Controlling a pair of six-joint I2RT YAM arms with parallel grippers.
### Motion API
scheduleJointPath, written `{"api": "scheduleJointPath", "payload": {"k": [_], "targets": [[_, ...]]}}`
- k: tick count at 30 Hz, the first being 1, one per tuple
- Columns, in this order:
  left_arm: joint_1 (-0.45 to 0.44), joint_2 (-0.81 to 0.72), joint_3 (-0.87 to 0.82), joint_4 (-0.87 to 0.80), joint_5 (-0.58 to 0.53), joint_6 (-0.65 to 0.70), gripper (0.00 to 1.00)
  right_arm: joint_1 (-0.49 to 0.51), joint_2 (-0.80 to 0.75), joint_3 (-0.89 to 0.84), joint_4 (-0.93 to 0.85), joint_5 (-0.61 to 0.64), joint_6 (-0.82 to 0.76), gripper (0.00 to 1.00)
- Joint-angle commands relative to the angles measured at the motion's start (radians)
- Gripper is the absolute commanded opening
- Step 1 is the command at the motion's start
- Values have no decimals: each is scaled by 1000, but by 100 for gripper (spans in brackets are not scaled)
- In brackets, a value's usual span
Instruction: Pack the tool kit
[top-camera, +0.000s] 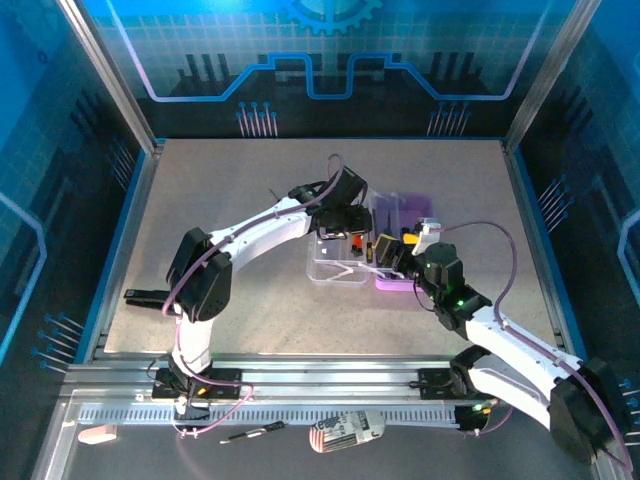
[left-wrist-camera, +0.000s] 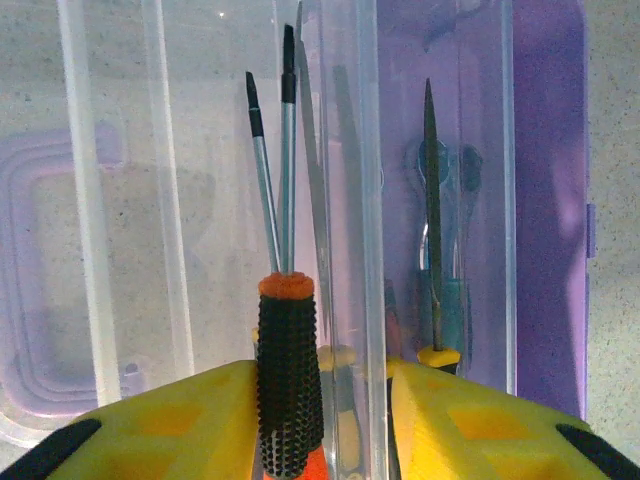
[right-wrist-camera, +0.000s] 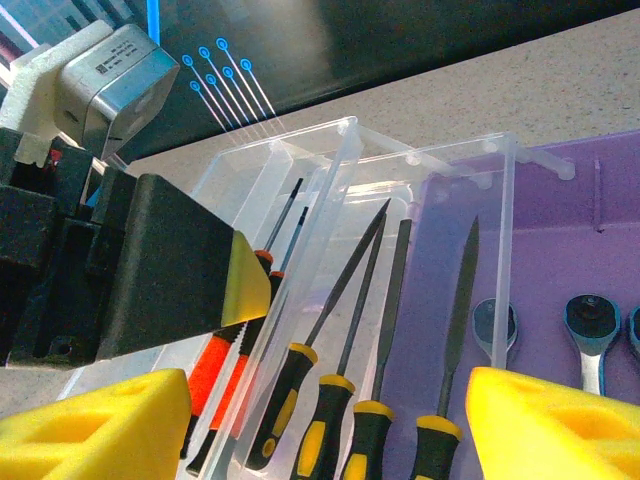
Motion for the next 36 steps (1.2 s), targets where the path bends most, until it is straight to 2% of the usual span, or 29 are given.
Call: {"api": "scheduleJointPath", "payload": {"k": [1,7,21,36], "targets": [[6,-10,-4,-68,-46,4,41,10,-4,14,-3,11,5,74],[0,-22,30,-114,-77,9,45,9,-4,15,-4,12,4,74],[-9,-44,58,-149,-118,19,48,10,-1,15,-4,10,6,74],[-9,-56,105,-170,-114,70,51,9,-4,17,-7,8,5,74]]}}
